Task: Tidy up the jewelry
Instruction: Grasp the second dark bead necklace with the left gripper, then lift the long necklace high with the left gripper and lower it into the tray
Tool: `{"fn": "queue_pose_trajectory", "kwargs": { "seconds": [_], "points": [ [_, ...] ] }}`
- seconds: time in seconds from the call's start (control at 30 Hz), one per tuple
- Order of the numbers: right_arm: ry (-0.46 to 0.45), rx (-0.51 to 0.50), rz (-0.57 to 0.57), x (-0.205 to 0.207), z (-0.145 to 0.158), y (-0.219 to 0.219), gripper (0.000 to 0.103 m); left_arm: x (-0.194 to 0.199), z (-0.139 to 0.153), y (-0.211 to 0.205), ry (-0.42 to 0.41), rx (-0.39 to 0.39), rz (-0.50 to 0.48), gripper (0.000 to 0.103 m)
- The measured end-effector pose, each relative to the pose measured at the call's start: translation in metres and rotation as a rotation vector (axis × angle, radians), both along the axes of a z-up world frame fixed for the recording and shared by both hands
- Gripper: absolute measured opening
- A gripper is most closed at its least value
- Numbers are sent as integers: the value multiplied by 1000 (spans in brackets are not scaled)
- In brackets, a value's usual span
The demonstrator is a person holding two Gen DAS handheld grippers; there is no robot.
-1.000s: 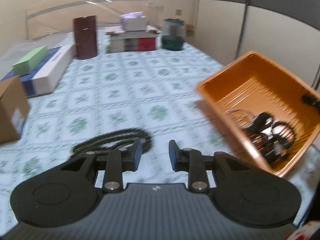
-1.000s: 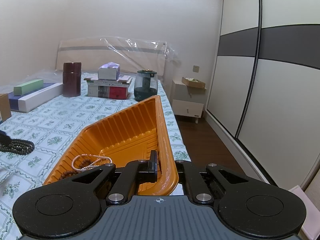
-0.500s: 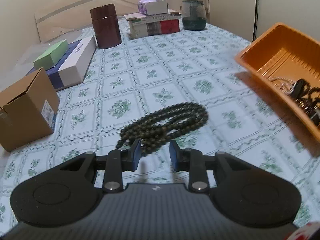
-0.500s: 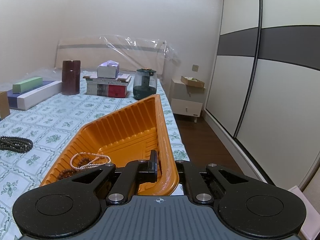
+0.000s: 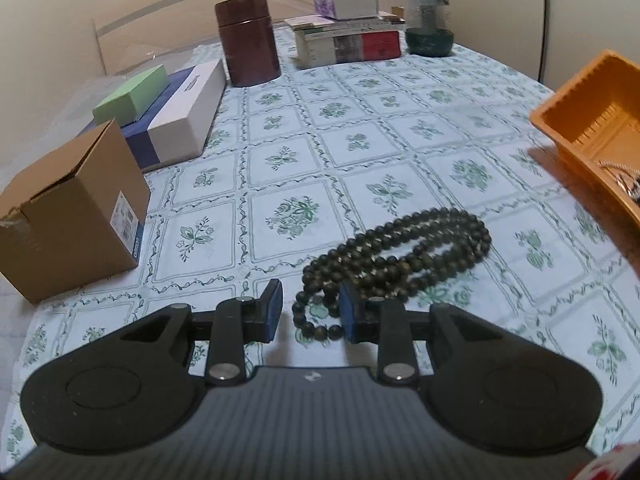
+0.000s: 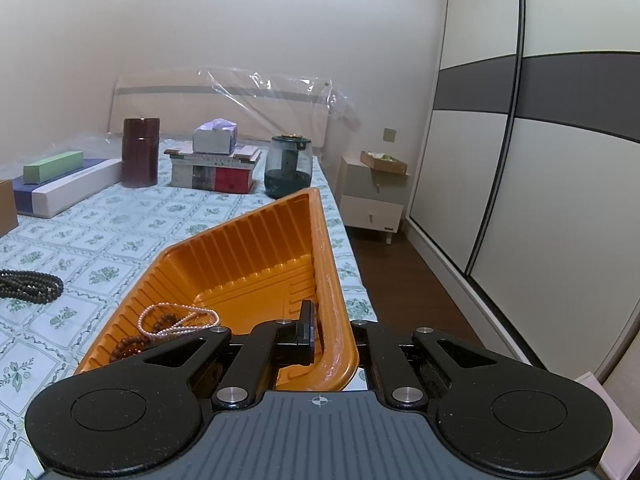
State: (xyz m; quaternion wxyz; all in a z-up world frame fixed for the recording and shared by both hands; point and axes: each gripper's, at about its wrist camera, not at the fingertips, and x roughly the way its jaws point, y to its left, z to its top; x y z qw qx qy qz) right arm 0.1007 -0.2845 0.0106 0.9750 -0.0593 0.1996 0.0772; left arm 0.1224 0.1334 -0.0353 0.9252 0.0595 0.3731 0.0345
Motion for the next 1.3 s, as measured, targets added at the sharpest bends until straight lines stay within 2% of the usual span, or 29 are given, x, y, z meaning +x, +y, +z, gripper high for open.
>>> {"fn": "queue_pose_trajectory", "kwargs": {
  "seconds": [0.3,0.53,0.57,0.7,0.83,0.97,1.3],
  "points": [
    [4,-6,-1,2,-1,0,6,6,-5,10,26,-23,40,26],
    [4,-7,0,3,-2,0,6,5,-11,10,64,-21,25,24],
    [4,-7,1,4,-2,1,6,5,-11,10,67,-25,27,23],
    [5,-8,3,3,-2,1,6,8,-12,5,79,-42,7,6],
    [3,-7,3,3,-2,1,6,6,-8,0,79,-28,-4,6],
    [2,-5,4,2,-3,2,6,1,9,-3,38,-46,-24,6],
    [-2,0,8,1,-1,2,6,1,83,-22,-104,-31,-118,6]
  ]
}}
